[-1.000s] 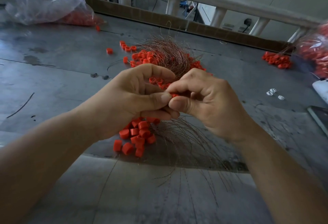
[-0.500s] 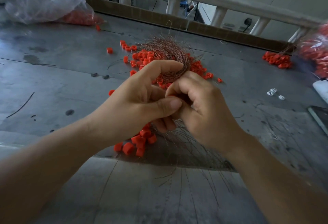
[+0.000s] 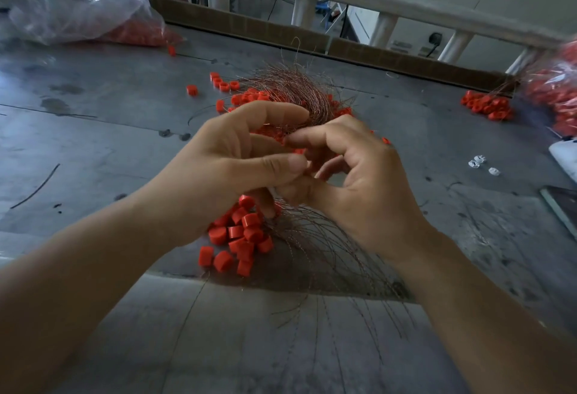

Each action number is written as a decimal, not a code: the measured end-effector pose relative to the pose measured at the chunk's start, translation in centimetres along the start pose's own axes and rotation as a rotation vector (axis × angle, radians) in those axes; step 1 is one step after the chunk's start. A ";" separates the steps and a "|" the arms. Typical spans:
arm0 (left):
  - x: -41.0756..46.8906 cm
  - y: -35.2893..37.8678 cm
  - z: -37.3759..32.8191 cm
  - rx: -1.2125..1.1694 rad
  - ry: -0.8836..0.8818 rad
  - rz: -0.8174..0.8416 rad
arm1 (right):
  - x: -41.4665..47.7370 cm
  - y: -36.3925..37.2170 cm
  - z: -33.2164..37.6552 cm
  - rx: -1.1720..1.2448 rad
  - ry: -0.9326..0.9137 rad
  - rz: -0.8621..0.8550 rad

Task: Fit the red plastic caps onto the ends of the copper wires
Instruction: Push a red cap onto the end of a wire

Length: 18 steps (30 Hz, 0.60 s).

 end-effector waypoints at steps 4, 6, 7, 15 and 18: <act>0.1 -0.6 -0.6 -0.127 0.026 -0.033 | 0.1 -0.4 -0.4 0.084 0.085 0.046; 0.3 -0.9 -0.8 -0.182 0.039 -0.039 | 0.1 -0.6 -0.4 0.075 0.066 0.043; 0.3 -1.0 -0.8 -0.201 0.043 -0.037 | 0.1 -0.7 -0.4 0.069 0.061 0.032; 0.3 -2.0 -0.9 -0.124 0.026 -0.093 | 0.0 -1.6 -0.3 -0.107 0.024 0.006; 0.3 -2.2 -0.8 -0.056 -0.004 -0.155 | -0.1 -1.3 -0.1 -0.141 0.015 0.052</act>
Point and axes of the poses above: each hand's wrist, its own x-axis towards the middle knuckle, its own y-axis out of the palm, z = x × y, the point moved 4 cm from there along x, towards the middle knuckle
